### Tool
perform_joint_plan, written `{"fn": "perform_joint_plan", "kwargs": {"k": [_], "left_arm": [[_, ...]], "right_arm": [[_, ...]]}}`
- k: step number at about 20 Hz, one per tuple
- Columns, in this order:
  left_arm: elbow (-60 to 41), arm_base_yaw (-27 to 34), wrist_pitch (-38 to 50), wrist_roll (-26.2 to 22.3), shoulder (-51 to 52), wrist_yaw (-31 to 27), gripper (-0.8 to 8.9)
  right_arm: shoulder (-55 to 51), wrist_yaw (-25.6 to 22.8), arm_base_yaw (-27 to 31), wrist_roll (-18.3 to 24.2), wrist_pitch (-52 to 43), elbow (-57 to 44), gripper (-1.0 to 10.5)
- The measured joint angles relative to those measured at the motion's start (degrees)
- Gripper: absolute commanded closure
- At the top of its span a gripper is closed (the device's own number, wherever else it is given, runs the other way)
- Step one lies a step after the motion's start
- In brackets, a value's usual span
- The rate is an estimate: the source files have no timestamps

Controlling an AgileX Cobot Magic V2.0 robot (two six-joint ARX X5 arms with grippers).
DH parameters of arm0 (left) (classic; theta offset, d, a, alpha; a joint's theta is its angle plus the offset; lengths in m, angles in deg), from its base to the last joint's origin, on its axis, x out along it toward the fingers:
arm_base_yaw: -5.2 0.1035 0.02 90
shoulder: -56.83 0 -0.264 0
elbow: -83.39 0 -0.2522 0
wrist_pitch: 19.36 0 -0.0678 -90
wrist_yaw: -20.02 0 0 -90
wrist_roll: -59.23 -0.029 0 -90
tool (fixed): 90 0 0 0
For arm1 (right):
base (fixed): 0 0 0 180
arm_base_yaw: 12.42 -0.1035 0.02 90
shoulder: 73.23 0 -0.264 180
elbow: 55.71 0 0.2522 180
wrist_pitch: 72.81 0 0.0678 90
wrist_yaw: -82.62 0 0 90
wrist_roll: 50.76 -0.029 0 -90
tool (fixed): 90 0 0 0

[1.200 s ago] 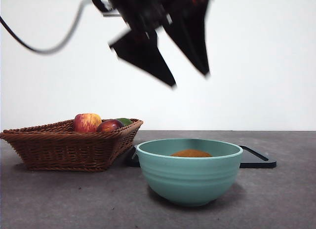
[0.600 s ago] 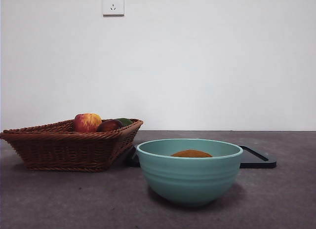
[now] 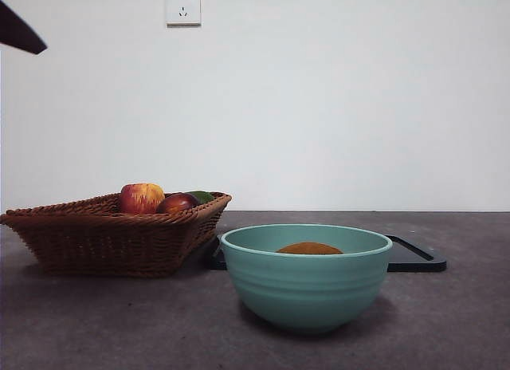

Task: Pick up the wifruite, put it on the bowl, pick up the plate, put it on desk

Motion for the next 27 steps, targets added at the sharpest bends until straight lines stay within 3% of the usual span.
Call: {"fn": "perform_joint_plan", "kwargs": {"k": [9,12,16,20,22,27], "left_arm": [[0.0,0.0,-0.4,0.0,0.0,0.0,5.01],[0.0,0.0,-0.3,0.0,0.0,0.0,5.01],[0.0,0.0,-0.3,0.0,0.0,0.0,5.01],[0.0,0.0,-0.3,0.0,0.0,0.0,5.01],[0.0,0.0,-0.3,0.0,0.0,0.0,5.01],[0.0,0.0,-0.3,-0.1,0.0,0.0,5.01]], "right_arm": [[0.1,0.0,-0.1,-2.6,0.0,-2.9,5.2],[1.1,0.0,-2.1,-6.7,-1.6,-6.3,5.9],[4.8,-0.7,-8.2,-14.4,-13.0,-14.1,6.0],[11.8,-10.5,-14.7,-19.8,-22.4,-15.2,6.2],[16.3,-13.5,-16.9,-21.0,-25.9,-15.2,6.9],[27.1,-19.4,-20.0,-22.2,-31.0,-15.2,7.0]]}}
